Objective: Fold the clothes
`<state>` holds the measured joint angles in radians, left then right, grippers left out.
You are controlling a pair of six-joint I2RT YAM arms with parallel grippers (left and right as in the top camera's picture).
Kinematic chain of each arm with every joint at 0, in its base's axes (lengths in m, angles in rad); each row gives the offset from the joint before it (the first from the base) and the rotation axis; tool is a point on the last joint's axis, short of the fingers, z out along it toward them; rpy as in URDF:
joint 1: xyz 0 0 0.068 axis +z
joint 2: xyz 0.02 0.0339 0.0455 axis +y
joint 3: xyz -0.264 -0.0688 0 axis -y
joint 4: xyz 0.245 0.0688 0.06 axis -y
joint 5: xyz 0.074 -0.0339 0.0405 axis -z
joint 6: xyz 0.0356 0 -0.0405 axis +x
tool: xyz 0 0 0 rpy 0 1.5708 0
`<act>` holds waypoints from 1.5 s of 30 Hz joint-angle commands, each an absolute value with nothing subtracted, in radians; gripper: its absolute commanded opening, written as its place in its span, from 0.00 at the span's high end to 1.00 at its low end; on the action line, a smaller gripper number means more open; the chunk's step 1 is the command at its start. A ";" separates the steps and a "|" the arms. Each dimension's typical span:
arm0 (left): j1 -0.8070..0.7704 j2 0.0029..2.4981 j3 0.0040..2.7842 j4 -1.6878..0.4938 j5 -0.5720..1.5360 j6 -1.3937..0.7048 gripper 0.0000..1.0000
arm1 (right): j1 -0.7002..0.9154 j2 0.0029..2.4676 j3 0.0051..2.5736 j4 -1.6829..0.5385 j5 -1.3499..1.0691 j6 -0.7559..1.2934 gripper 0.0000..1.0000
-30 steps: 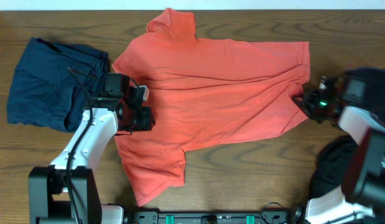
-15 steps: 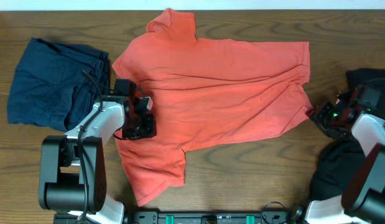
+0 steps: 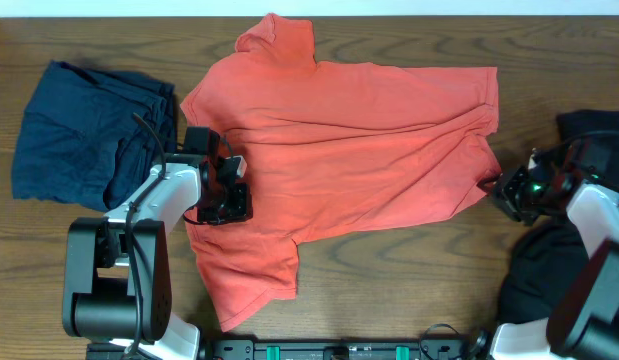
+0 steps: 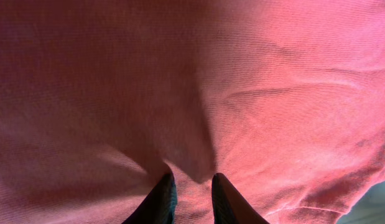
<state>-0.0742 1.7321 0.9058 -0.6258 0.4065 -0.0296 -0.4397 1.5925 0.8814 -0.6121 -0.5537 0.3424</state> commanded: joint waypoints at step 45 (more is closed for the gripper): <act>-0.080 1.541 0.939 -0.799 0.505 -0.035 0.51 | -0.325 1.609 0.958 -0.604 -0.136 0.429 0.99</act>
<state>-0.0761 1.5539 0.9184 -0.7788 0.4950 -0.0296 -0.3008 1.7046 0.9463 -0.5762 -0.1219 0.4465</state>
